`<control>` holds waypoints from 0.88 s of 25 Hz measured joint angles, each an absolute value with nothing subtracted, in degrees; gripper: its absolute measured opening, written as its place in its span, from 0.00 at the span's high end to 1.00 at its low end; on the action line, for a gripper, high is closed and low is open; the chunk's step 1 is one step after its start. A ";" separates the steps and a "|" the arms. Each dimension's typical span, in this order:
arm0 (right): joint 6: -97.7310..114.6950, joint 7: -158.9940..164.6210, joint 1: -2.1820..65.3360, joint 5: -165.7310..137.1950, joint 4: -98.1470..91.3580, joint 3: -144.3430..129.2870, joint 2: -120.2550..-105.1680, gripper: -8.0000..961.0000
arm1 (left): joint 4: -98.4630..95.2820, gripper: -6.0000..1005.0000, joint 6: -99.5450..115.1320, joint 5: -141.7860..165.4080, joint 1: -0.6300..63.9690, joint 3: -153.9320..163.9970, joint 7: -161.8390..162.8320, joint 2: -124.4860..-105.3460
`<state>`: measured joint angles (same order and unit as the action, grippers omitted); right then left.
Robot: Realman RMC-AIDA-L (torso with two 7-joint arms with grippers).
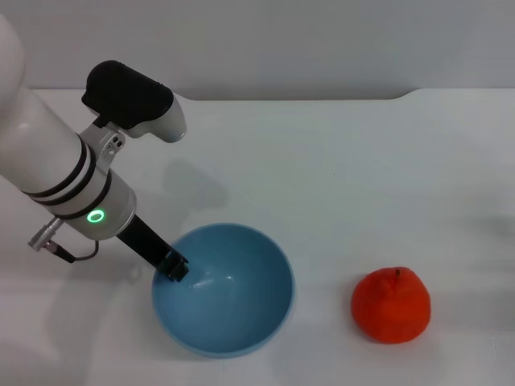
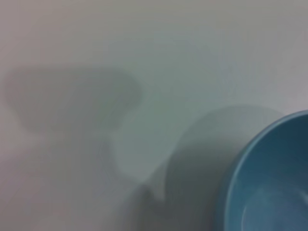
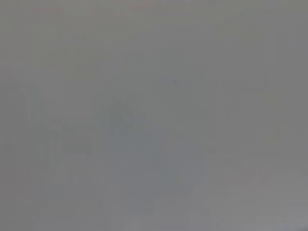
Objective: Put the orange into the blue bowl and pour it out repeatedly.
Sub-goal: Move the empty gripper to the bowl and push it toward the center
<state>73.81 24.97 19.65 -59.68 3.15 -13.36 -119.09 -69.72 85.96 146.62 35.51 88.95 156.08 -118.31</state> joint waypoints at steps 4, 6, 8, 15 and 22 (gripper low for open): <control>73.96 25.38 19.80 -59.91 3.17 -13.63 -119.08 0.50 | -69.96 0.77 85.68 146.64 35.51 88.60 157.40 -118.21; 74.00 25.65 19.97 -59.99 3.40 -13.84 -119.04 0.50 | -70.44 0.86 85.58 146.67 35.53 88.39 157.55 -118.12; 74.00 26.55 20.30 -60.12 4.07 -14.07 -119.02 0.50 | -70.68 0.94 85.55 146.70 35.66 88.16 157.56 -118.05; 73.73 40.06 21.54 -65.78 2.23 -15.69 -118.50 0.50 | -70.77 1.00 85.20 147.24 35.97 88.08 157.56 -118.11; 73.70 84.37 22.38 -88.05 -20.42 -23.07 -118.38 0.50 | -71.48 1.00 85.02 147.32 36.14 88.05 157.62 -118.11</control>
<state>73.70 84.37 22.38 -88.05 -20.42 -23.07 -118.38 -71.48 85.02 147.32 36.14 88.05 157.62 -118.11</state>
